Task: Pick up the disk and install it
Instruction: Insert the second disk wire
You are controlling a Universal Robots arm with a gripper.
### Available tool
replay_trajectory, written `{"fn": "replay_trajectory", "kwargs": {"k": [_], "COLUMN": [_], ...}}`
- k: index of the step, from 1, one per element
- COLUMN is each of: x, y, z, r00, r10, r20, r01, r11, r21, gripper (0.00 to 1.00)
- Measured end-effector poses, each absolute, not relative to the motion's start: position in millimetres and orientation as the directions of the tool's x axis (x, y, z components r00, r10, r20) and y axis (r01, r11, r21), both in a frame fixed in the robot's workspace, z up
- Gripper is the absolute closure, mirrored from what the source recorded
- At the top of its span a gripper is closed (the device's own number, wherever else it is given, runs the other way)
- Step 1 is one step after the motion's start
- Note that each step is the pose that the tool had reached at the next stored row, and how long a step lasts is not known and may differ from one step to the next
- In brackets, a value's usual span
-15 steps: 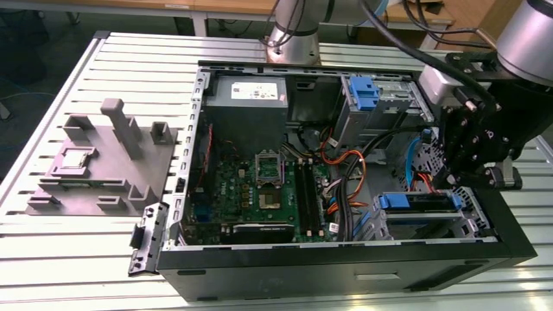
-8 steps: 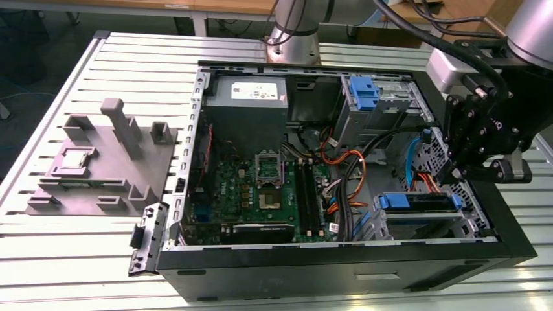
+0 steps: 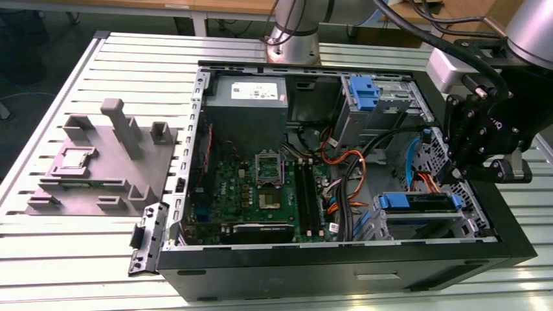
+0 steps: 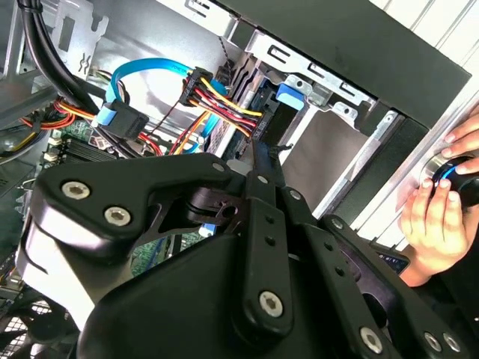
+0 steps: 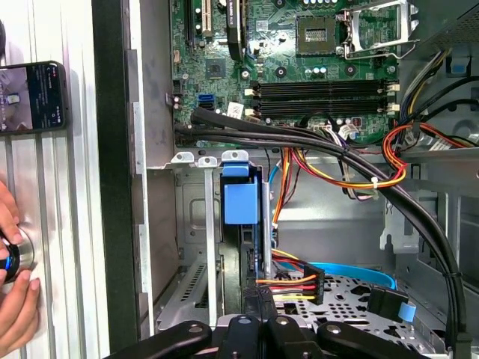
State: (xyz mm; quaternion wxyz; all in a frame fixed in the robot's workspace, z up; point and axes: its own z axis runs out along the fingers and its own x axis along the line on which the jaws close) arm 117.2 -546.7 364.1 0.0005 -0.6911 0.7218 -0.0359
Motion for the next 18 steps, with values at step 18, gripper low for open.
{"fn": "replay_trajectory", "kwargs": {"k": [18], "x": [109.7], "y": [-540.7], "z": [370.5], "r00": [-0.045], "r10": [-0.998], "r20": [0.049], "r01": [-0.998], "r11": [0.042], "r21": [-0.052], "gripper": [0.90]}}
